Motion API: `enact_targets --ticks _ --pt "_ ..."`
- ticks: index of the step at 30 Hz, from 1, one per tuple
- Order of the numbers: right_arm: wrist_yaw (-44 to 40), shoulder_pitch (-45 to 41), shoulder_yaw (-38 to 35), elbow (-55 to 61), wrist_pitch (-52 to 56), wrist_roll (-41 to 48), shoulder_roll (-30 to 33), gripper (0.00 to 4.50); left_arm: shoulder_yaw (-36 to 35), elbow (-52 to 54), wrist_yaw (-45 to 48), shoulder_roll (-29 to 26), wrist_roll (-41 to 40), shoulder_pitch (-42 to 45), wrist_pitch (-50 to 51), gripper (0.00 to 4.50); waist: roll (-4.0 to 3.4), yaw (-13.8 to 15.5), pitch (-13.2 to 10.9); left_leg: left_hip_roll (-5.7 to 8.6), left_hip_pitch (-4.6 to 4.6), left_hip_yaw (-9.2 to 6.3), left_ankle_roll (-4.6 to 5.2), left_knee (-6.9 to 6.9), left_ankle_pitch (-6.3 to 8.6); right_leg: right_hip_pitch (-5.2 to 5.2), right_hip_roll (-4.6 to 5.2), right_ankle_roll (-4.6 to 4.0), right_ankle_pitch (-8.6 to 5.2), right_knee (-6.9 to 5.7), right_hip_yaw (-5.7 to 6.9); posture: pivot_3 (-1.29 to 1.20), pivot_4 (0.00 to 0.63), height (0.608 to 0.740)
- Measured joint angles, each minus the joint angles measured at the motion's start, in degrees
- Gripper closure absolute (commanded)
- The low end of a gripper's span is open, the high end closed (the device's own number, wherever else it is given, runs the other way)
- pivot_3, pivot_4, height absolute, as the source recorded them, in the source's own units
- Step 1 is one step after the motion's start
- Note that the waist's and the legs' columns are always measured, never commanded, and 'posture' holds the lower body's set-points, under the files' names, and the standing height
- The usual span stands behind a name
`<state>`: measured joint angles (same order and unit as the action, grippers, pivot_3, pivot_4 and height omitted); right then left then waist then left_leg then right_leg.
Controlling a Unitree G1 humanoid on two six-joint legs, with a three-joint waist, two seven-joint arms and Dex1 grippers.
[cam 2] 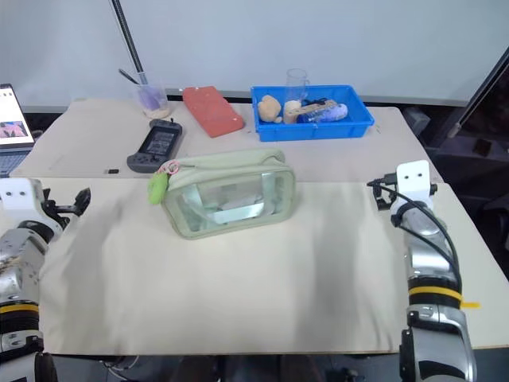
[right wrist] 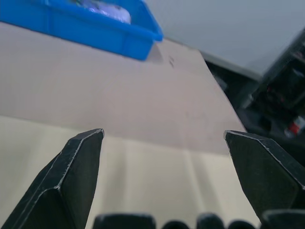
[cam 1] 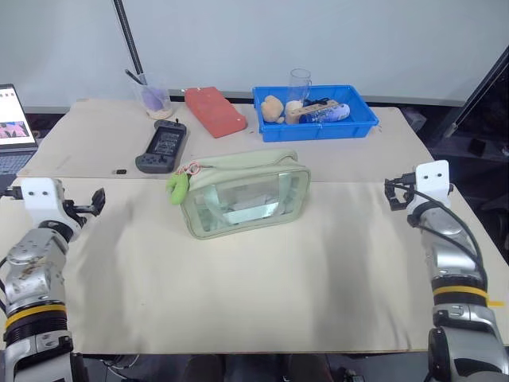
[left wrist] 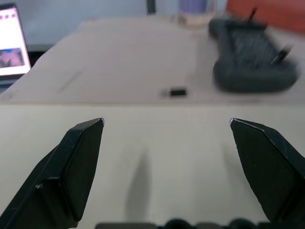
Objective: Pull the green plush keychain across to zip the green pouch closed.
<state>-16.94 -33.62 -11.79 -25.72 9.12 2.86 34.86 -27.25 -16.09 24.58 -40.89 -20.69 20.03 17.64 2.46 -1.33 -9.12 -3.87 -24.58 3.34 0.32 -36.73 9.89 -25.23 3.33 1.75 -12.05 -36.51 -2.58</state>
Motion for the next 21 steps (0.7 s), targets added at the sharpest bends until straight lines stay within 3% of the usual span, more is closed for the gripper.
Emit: enact_targets --ticks 8,13,21 --pt "-22.8 -8.4 4.5 4.3 1.4 5.2 7.1 0.02 3.9 16.6 16.3 -11.5 -11.0 5.8 12.5 0.00 0.00 -0.4 0.0 -0.01 -0.11 -0.03 0.00 0.08 0.00 0.06 0.01 -0.03 -0.02 0.38 0.07 0.00 0.150 0.740" --pt "-34.9 -9.4 6.9 14.7 9.0 11.9 9.3 0.02 17.6 28.8 23.0 -14.1 -13.1 20.0 19.4 0.00 -0.03 0.5 -0.1 0.06 -0.23 -0.03 0.04 0.08 0.03 0.04 0.00 0.16 0.03 0.47 0.03 0.00 0.150 0.740" --pt "-37.6 -9.4 6.1 38.1 29.3 26.9 11.2 0.02 43.4 32.1 27.4 -8.4 2.5 30.5 15.1 0.00 -0.10 0.4 -0.1 0.01 -0.24 -0.09 0.10 0.08 0.07 -0.02 -0.13 0.15 -0.02 0.40 0.00 0.00 0.150 0.740"
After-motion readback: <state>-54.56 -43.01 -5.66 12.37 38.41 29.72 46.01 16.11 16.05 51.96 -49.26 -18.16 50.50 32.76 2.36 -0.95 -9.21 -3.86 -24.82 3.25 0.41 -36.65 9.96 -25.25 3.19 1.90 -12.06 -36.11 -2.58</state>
